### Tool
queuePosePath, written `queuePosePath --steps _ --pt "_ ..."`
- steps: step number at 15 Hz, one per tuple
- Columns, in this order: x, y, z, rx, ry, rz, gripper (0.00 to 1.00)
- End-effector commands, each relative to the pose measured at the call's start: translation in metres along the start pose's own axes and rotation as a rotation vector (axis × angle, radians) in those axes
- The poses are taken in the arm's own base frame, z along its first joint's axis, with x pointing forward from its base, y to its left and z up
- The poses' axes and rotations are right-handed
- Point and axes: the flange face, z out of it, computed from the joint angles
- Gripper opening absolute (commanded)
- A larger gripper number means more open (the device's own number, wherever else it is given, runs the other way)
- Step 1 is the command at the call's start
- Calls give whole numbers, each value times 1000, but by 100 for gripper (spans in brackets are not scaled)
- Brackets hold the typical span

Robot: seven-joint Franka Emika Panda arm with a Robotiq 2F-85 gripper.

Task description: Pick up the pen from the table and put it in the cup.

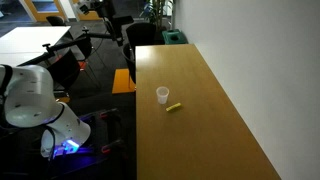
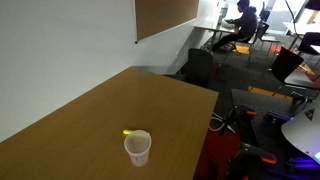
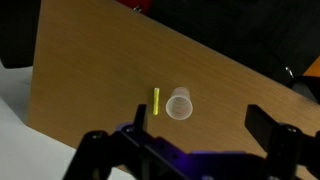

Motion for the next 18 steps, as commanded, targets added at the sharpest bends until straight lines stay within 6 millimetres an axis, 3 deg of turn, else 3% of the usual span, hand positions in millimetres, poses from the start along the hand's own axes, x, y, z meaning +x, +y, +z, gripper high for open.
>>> queuePosePath --steps 1,6,10,14,18 --pt "0 0 -1 0 -1 0 100" --pt "1 1 -1 -3 9 -2 100" --pt "15 26 2 -16 132 65 100" --pt "34 67 32 19 233 121 100" --pt "49 106 80 81 252 150 100"
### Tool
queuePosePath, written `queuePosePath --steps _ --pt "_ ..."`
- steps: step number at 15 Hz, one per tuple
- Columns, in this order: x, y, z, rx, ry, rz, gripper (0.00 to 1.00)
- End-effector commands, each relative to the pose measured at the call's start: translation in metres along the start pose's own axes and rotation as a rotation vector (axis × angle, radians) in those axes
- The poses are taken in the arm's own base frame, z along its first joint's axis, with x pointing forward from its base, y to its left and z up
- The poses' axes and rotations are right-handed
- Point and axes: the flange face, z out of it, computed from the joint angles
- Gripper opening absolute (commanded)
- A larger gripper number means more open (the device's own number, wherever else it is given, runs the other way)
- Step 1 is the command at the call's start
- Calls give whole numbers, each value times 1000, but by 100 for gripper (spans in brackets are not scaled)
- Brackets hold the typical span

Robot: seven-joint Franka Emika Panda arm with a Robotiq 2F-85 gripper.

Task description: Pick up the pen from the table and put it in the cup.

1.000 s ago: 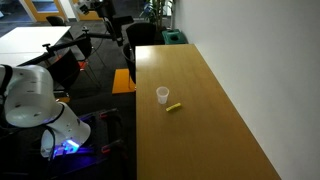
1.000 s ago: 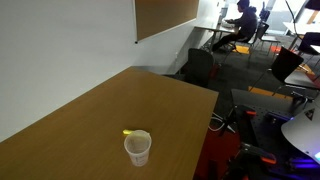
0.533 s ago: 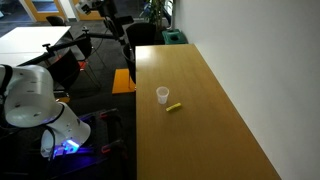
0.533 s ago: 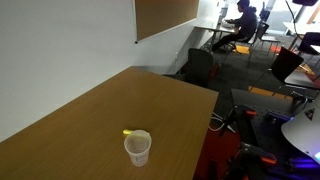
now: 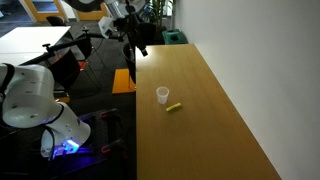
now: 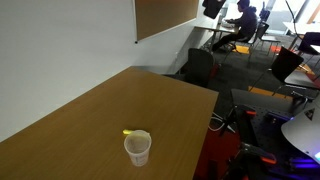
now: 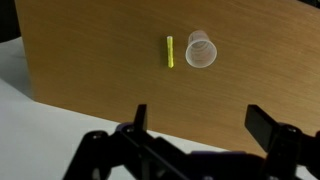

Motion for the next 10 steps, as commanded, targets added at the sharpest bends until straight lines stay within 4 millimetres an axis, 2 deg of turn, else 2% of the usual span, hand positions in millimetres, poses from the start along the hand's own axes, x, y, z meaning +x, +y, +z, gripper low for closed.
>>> queuePosePath --steps 1,5,10 --pt "8 32 43 54 12 -10 100" --pt "17 60 91 127 26 -23 100" --pt "23 69 146 168 -5 -58 100"
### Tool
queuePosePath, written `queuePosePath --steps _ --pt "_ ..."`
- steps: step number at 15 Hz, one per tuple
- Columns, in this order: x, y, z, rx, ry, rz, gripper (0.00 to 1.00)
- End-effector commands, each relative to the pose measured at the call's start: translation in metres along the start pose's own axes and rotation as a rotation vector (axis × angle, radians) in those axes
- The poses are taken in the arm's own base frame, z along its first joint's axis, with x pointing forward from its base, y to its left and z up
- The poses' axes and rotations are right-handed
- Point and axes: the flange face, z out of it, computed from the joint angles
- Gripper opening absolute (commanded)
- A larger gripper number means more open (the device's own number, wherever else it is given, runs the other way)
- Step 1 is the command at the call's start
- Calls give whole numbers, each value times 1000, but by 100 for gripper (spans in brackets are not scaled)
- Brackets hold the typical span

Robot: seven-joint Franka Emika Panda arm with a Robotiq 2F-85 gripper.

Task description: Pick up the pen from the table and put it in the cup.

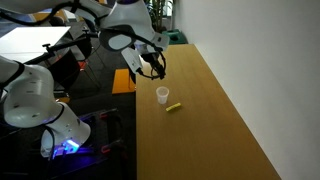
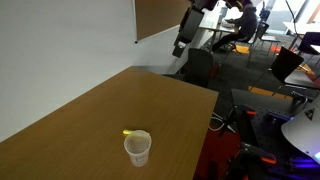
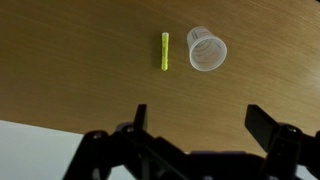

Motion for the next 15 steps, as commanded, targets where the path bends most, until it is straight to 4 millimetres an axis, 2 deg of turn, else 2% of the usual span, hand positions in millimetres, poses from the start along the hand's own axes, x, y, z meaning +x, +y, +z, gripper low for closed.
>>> queuePosePath --steps 1,9,10,12,15 --pt "9 3 38 6 -6 -28 100" --pt "7 -5 120 -43 -81 -38 100" --pt "-1 -5 106 -36 -76 -46 100" --pt "-3 -6 115 -34 -96 -49 100" --pt "-2 -6 112 -35 -89 -49 100"
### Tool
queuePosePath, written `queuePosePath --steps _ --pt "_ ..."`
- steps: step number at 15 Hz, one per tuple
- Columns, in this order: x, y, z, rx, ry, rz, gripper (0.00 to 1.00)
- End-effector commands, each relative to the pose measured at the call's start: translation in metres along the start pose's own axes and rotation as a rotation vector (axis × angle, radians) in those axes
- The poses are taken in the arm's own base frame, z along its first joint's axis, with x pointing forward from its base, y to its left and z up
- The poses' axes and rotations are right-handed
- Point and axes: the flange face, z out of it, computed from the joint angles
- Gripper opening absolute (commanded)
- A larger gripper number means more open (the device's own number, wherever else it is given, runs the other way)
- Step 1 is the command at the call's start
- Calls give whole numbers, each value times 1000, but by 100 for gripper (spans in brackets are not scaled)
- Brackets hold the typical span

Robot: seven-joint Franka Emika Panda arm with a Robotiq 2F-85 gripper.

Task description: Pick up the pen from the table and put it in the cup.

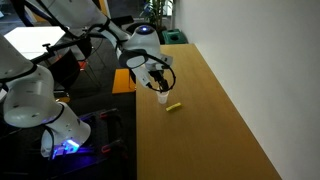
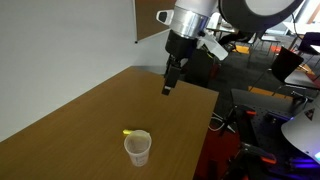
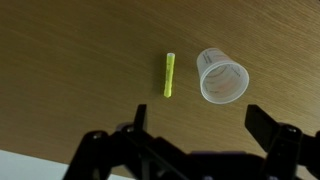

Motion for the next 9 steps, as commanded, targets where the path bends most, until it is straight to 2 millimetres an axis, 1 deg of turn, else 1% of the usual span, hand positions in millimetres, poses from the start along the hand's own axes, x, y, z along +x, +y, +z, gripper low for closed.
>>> queuePosePath --steps 1,2,3,6,9 --pt "0 0 -1 -1 -1 1 100" --pt "0 0 -1 -1 0 1 100" --pt "2 5 6 -18 13 19 100" --pt "3 23 38 -2 -21 66 100" --pt "4 40 73 28 -44 131 100"
